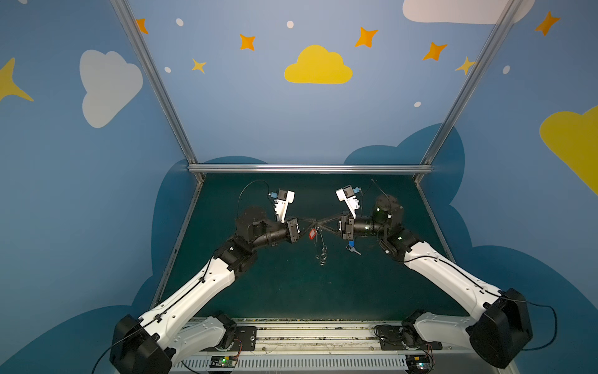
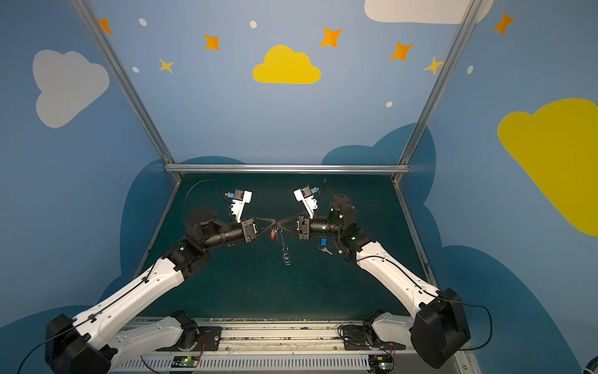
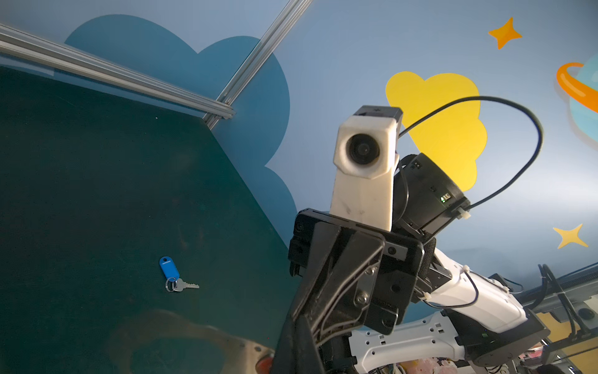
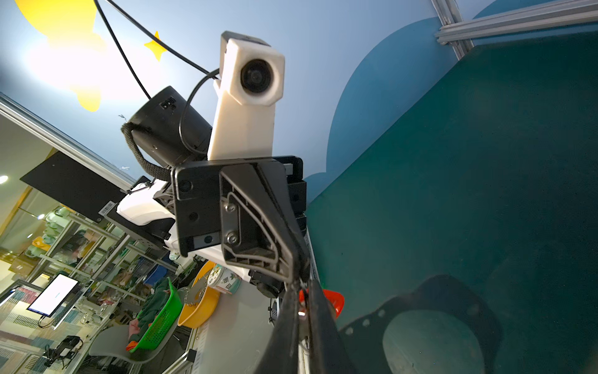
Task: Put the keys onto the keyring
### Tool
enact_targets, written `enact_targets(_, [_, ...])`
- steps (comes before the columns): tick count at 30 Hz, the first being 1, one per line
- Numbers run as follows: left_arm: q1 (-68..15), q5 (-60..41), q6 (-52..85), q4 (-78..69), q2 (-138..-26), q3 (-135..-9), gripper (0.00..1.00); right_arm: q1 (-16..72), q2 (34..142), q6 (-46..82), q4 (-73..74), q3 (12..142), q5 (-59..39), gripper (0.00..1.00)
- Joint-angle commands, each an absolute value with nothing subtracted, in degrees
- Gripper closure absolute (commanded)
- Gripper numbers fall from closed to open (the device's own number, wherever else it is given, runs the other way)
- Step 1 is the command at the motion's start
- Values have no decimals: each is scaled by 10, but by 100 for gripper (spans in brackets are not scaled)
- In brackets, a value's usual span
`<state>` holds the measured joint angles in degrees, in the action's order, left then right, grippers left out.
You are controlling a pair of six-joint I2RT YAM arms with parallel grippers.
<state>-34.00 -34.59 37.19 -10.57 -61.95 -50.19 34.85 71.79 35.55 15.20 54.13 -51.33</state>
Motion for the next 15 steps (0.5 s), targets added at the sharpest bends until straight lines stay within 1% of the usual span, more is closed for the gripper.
enact_targets(1, [-342,-348,372,-137,-619,-508,96,359,725,360,156,560,-548,90])
enact_targets(2, [-342,-348,372,-137,-619,-508,96,359,726,361,158,561,-550,91])
enact_targets(4, [-342,-350,372,-136,-620,-510,96,359,725,365,164,559,-545,97])
enact_targets(6, [-343,-353,372,-137,-620,-511,96,359,723,374,180,555,-543,100])
enact_targets(9, [-343,-349,371,-131,-621,-511,96,360,724,371,175,564,-548,100])
enact_targets(13, [-342,-326,359,-104,-616,-513,96,360,717,338,97,583,-509,100])
enact_targets(14, [-342,-319,357,-96,-614,-513,95,360,715,330,75,588,-497,100])
enact_targets(15, [-342,-312,356,-87,-615,-515,90,360,714,322,54,591,-482,100])
